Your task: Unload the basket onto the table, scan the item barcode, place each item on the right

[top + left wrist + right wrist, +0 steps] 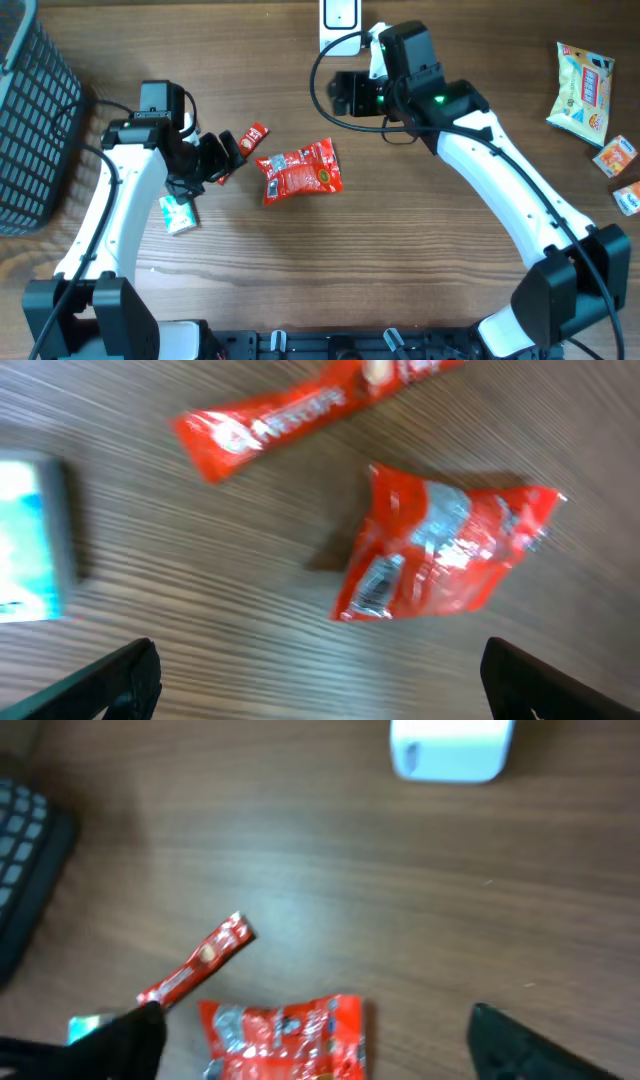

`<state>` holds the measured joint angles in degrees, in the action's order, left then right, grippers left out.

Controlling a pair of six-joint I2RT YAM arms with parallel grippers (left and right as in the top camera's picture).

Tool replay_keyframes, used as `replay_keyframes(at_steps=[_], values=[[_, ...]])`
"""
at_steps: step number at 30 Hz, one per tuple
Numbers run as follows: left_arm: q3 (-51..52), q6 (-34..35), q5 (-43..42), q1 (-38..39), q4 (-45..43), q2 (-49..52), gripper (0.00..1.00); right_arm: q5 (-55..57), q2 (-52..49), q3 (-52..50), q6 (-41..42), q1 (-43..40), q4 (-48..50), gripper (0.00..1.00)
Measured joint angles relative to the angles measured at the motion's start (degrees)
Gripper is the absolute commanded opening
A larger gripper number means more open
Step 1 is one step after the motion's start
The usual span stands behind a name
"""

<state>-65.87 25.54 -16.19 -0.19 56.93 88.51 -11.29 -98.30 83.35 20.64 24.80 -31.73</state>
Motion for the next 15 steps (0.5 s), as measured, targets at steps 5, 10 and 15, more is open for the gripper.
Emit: replay_keyframes(at_steps=[5, 10, 15], values=[[1.88, 0.0, -7.74, 0.02, -1.84, 1.99, 1.0, -3.19, -0.13, 0.0, 3.34, -1.9, -0.09, 1.0], [4.15, -0.9, -15.04, 0.02, -7.67, 6.73, 1.0, -10.29, -0.13, -0.02, 5.25, -9.2, -0.55, 0.99], [5.11, -2.89, -18.67, 0.07, -16.02, 11.82, 1.0, -16.04, -0.13, 0.0, 5.2, -15.93, -2.71, 1.0]])
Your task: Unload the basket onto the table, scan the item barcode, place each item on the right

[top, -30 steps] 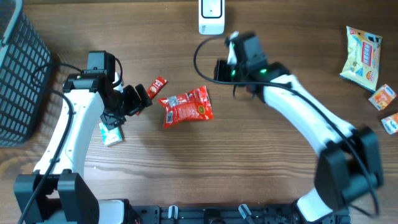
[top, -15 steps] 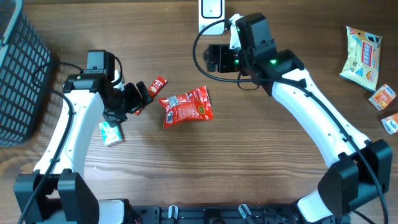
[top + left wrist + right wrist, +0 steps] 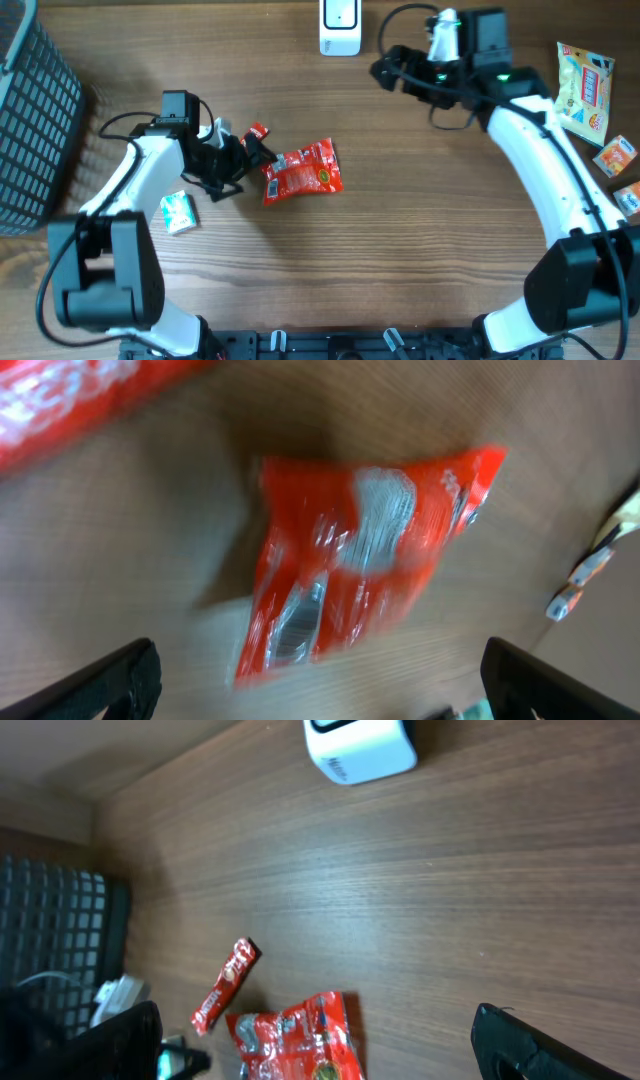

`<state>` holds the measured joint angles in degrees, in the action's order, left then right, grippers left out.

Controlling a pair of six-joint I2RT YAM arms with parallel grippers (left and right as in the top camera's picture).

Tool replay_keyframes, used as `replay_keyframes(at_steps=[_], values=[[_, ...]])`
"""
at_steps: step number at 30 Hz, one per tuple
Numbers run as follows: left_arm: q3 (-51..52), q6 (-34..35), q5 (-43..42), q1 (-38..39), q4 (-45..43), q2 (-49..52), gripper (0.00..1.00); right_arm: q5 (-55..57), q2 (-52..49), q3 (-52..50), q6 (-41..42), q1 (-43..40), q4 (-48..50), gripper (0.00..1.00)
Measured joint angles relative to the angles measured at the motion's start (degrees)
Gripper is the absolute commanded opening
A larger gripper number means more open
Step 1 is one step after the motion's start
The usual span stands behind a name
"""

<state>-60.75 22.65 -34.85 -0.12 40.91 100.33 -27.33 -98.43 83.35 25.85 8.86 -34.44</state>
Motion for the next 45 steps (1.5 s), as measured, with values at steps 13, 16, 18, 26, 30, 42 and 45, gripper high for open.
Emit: replay_keyframes(at_steps=[13, 16, 18, 26, 30, 42, 45], values=[[-0.28, -0.76, -8.48, 3.02, -16.98, 9.31, 1.0, -5.27, 0.0, -0.02, -5.18, -2.23, -3.06, 1.0], [-0.63, -0.28, -10.23, 4.48, -19.15, 10.36, 1.0, -5.29, 0.0, -0.02, -5.25, -2.21, -3.06, 1.0], [-0.7, -0.04, -10.84, 5.4, -20.2, 10.69, 1.0, -5.29, 0.0, -0.02, -5.42, -2.23, -3.08, 1.0], [-0.7, 0.5, -11.58, 6.1, -22.08, 11.15, 1.0, -5.31, 0.0, -0.02, -6.34, -2.23, -4.11, 1.0], [-1.09, 0.52, -11.08, 6.69, -20.33, 11.15, 1.0, -5.49, 0.0, -0.02, -6.69, -2.21, -4.31, 0.99], [-2.54, 2.29, -6.73, 8.66, -14.95, 10.6, 1.0, -3.93, -0.04, -12.22, -3.54, 0.17, -5.33, 0.43], [-2.54, 2.51, -6.97, 8.63, -15.04, 10.6, 1.0, -3.89, -0.04, -16.76, -2.08, 0.44, -2.43, 0.4]])
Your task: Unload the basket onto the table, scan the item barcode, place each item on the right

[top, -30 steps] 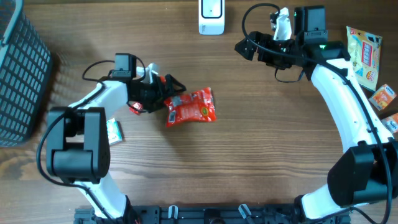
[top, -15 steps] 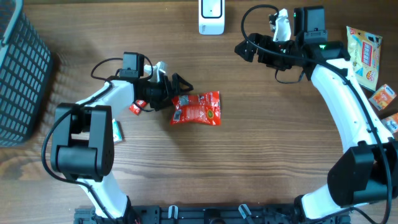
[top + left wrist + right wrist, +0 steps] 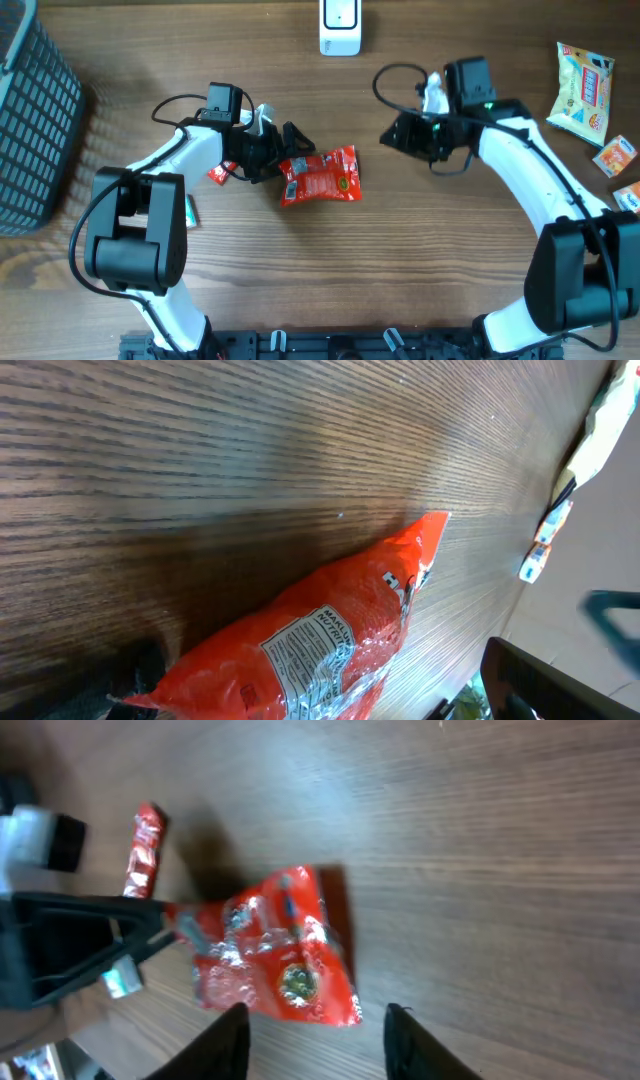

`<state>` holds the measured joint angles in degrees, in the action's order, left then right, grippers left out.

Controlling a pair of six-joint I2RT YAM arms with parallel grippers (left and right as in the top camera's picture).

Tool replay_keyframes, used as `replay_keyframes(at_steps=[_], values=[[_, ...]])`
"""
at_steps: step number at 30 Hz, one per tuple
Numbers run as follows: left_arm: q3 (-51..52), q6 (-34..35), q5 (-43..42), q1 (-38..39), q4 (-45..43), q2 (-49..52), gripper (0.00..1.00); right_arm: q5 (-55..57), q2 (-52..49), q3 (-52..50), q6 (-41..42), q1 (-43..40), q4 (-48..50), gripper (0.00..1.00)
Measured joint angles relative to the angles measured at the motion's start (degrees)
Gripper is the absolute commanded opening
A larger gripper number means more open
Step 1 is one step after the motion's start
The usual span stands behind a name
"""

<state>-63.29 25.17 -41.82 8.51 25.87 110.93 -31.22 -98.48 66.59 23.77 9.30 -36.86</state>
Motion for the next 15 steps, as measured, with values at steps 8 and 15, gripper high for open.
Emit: replay_keyframes(at_steps=[8, 15], values=[[0.17, 0.48, -0.46, 0.81, -1.16, 0.0, 1.0, -0.46, -2.84, -10.1, 8.68, 4.87, 18.43, 0.15], [0.17, 0.48, -0.46, 3.63, -1.4, 0.0, 1.0, -3.15, -11.72, -11.02, 15.58, 10.01, 26.75, 0.04]])
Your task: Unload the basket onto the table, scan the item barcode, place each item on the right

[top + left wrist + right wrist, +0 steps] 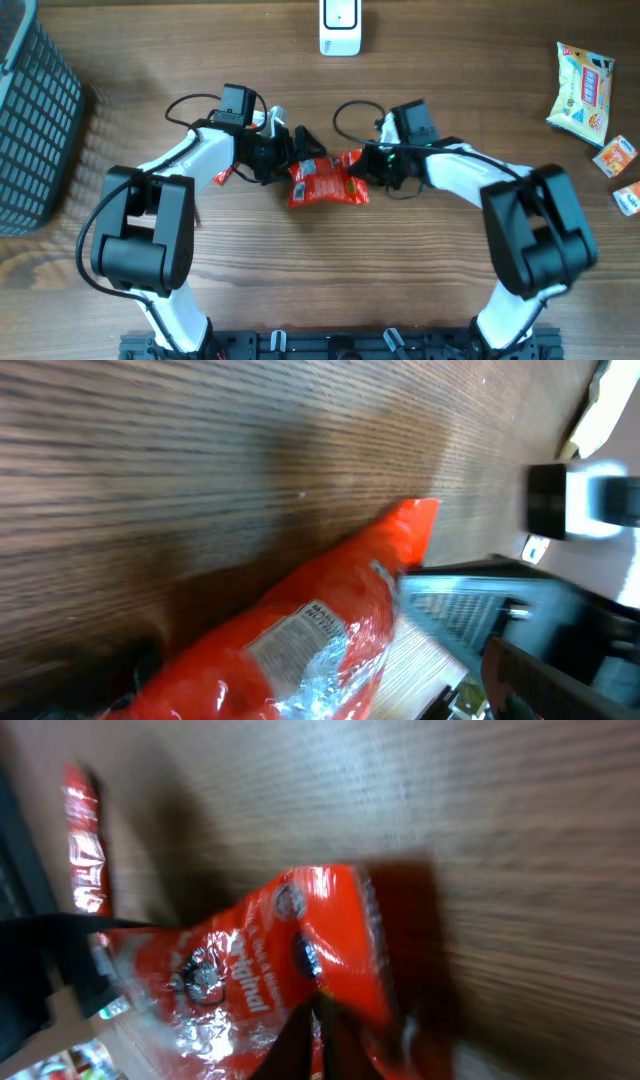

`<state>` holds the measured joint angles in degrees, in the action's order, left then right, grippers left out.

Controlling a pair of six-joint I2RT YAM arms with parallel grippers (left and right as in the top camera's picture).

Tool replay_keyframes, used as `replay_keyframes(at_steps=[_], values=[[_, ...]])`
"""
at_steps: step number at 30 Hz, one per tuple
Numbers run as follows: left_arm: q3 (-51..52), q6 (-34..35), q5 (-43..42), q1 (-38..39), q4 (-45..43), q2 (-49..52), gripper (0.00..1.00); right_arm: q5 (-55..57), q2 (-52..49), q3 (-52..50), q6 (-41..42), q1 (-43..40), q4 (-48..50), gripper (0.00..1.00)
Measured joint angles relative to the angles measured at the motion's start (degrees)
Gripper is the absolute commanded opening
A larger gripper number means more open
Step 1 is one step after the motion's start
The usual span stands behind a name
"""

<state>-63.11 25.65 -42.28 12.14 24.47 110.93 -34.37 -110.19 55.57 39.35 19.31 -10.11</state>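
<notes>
The red snack bag (325, 182) lies on the wooden table between both arms. My left gripper (285, 150) is at its left end, open, with the bag (300, 650) lying between the wide-apart fingers and a white printed label facing the camera. My right gripper (358, 165) is at the bag's upper right corner. In the right wrist view its fingertips (320, 1015) are closed together on the red bag (250, 970). The white scanner (340, 25) stands at the table's far edge.
A red stick packet (222, 177) lies just left of the left gripper and also shows as a red stick packet (85, 850) in the right wrist view. A dark mesh basket (35, 110) fills the left edge. Snack packs (582, 85) lie far right.
My right gripper has moved left onto the bag's upper right corner and shut on it. The bag and my left gripper sit slightly further right.
My left gripper was open left of the bag by the stick packet, the right arm up near the scanner. Then the left stood at the bag's edge. Later its fingers straddled the bag, shifted right, with the right gripper nearing. Now the right grips the bag.
</notes>
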Motion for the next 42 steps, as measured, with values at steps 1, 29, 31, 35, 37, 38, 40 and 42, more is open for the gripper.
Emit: replay_keyframes(at_steps=[1, 29, 31, 35, 37, 38, 40, 42], values=[[0.0, -0.02, 0.0, 0.24, 0.04, 0.0, 1.0, -1.11, -1.07, 0.0, 0.68, 0.46, 0.79, 0.04], [1.2, 1.81, 2.54, 5.09, 1.29, 1.14, 0.19, -7.61, -3.13, 0.0, 6.91, 1.27, 7.8, 0.04], [1.25, 1.81, 1.68, 4.85, 1.29, 1.14, 0.1, -8.5, -3.13, 0.07, 6.86, 0.9, 7.98, 0.04], [1.25, 1.95, -0.44, 4.26, 1.05, 1.14, 0.04, -11.28, -3.1, 0.79, 5.99, -0.52, 7.82, 0.04], [1.22, 2.08, -0.57, 4.24, 1.03, 1.14, 0.04, -11.76, -3.1, 0.92, 5.49, -0.94, 7.28, 0.04], [1.22, 2.08, -0.66, 4.24, 1.03, 1.14, 0.04, -11.93, -3.06, 0.94, 5.09, -1.29, 6.8, 0.04], [1.07, 2.08, -0.68, 4.24, 1.05, 1.14, 0.04, -11.89, -2.75, 0.96, 4.26, -2.05, 5.51, 0.04], [0.55, 2.08, -0.59, 4.26, 1.38, 1.14, 0.06, -11.76, -2.05, 0.94, 3.15, -3.54, 3.3, 0.04]])
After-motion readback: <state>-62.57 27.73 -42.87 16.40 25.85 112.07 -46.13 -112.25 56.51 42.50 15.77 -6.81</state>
